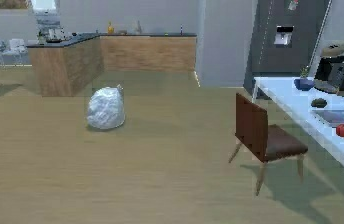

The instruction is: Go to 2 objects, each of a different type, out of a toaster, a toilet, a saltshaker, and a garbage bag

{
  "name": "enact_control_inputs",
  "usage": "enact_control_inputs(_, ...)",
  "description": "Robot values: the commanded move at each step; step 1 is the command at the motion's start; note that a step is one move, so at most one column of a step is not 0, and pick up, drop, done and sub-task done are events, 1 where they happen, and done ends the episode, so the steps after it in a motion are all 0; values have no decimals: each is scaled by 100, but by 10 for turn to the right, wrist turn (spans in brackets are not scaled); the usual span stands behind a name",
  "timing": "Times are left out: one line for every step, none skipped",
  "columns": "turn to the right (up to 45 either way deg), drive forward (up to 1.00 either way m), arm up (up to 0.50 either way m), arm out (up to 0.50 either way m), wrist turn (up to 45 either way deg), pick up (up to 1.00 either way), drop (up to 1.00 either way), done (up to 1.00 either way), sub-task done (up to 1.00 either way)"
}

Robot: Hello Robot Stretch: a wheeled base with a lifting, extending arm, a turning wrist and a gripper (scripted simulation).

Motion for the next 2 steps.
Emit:
enact_control_inputs(450,0,0,0,0,0,0,0,0)
enact_control_inputs(150,0,0,0,0,0,0,0,0)
